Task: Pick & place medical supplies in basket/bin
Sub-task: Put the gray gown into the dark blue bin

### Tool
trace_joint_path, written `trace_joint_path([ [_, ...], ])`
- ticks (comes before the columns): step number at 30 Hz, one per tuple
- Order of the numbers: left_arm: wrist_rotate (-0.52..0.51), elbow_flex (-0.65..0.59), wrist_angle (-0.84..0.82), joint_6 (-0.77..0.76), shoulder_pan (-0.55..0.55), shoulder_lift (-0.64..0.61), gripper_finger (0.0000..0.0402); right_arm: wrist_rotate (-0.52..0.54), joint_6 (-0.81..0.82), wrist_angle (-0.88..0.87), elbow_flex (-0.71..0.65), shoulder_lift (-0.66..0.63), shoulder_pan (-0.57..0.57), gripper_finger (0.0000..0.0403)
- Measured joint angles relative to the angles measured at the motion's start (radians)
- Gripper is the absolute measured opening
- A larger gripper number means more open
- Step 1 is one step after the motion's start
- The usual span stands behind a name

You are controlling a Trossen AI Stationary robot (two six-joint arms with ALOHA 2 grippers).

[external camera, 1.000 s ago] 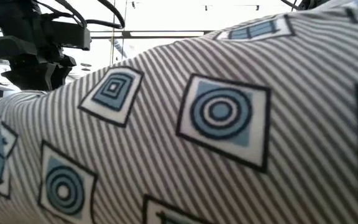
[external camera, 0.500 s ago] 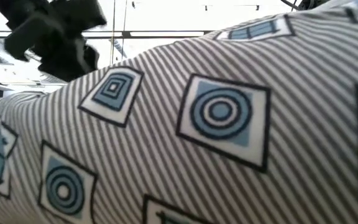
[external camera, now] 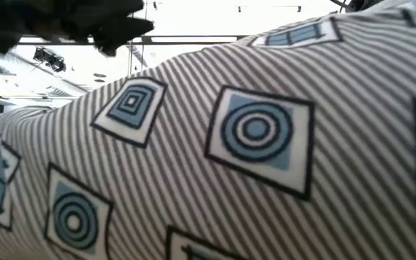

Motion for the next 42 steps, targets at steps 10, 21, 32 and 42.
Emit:
trace_joint_path([
  [10, -0.019, -0.296, 0.334, -0.018, 0.047, -0.127, 0.0239, -0.001, -0.075, -0.058, 0.106, 0.0, 0.202, 0.0176],
  [21, -0.006, -0.296, 0.24, -0.012, 0.047, -0.156, 0.0227, 0.395, -0.044, -0.603, 0.473, 0.213, 0.604, 0.0176],
  [32, -0.009, -0.296, 0.193, -0.022, 0.047, -0.156, 0.0224, 0.473, 0.27, -1.04, 0.805, 0.53, 0.796, 0.018],
  [42, -0.01, -0.297, 0.137, -0.022, 0.047, -0.156, 0.0224, 0.45, 0.422, -1.319, 1.074, 0.71, 0.892, 0.024],
])
